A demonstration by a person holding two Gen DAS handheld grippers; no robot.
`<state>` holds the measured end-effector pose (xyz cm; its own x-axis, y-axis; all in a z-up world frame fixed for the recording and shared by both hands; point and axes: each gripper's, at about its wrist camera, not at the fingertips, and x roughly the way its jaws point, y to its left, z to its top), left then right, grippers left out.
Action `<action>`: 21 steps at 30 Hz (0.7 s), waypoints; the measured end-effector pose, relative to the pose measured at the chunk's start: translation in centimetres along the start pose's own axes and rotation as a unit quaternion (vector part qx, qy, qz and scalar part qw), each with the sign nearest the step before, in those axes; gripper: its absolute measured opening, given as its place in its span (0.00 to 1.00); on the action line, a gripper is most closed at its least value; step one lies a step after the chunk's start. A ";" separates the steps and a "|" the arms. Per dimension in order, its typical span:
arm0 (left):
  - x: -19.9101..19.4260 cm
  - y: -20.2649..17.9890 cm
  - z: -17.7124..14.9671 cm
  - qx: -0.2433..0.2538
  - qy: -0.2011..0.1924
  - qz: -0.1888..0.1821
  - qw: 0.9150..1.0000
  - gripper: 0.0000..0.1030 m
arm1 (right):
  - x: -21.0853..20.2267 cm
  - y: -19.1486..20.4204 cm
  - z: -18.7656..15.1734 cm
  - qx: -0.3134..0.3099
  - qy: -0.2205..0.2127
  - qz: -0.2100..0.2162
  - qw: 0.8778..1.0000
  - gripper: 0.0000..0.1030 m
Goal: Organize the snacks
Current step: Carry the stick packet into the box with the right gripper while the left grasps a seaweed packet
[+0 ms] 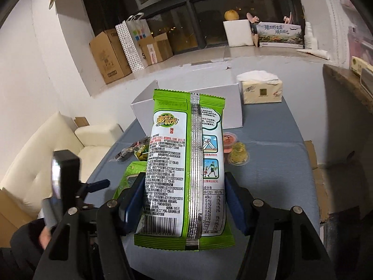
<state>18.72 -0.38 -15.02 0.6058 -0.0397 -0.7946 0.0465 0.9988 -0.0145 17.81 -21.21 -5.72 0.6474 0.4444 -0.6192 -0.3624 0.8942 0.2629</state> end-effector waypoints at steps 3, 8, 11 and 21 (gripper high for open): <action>1.0 0.2 -0.3 -0.002 0.013 -0.009 1.000 1.00 | -0.1 -0.2 -0.1 0.006 -0.002 0.005 1.000 0.67; 1.4 1.0 -0.6 -0.014 0.024 -0.023 0.999 0.71 | 0.5 0.3 -0.3 0.000 0.004 0.007 1.000 0.67; 0.2 1.1 -0.3 -0.013 0.011 -0.030 0.999 0.71 | 0.8 0.4 -0.3 -0.003 0.007 0.008 1.000 0.67; -7.3 2.8 5.2 -0.026 -0.091 -0.022 0.995 0.71 | 2.7 0.4 2.5 -0.020 0.000 -0.011 1.000 0.67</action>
<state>18.57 2.59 -6.15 0.7384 -0.0837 -0.6692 0.0383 0.9959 -0.0824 21.08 -19.50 -5.46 0.6560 0.4239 -0.6244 -0.3746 0.9011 0.2182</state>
